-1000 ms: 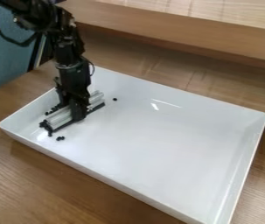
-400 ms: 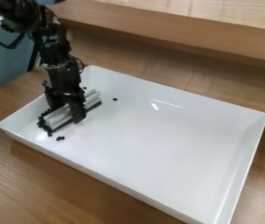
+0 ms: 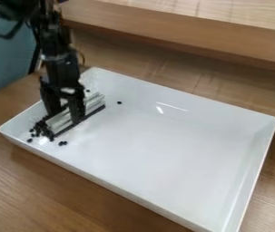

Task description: Sweep into pile

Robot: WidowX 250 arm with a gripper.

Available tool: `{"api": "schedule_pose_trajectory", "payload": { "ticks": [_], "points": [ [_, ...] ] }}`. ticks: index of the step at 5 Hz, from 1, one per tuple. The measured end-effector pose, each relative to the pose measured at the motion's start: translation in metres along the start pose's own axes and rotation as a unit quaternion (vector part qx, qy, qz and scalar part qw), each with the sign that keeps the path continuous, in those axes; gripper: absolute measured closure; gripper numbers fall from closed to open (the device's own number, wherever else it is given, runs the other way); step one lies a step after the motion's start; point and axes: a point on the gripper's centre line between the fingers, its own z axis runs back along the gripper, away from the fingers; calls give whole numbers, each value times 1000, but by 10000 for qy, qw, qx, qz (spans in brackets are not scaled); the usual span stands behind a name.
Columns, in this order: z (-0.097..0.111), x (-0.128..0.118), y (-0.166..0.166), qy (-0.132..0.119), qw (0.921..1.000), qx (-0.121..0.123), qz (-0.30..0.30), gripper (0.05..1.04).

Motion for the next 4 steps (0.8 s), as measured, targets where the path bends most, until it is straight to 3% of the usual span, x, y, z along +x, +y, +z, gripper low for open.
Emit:
{"api": "schedule_pose_trajectory", "payload": {
  "ticks": [2,3,4],
  "points": [
    [46,4,-2,-239,9994,199,136,84],
    [72,6,-19,-419,9991,6,32,84],
    [80,14,-45,-382,9988,-214,-240,84]
  ]
}}
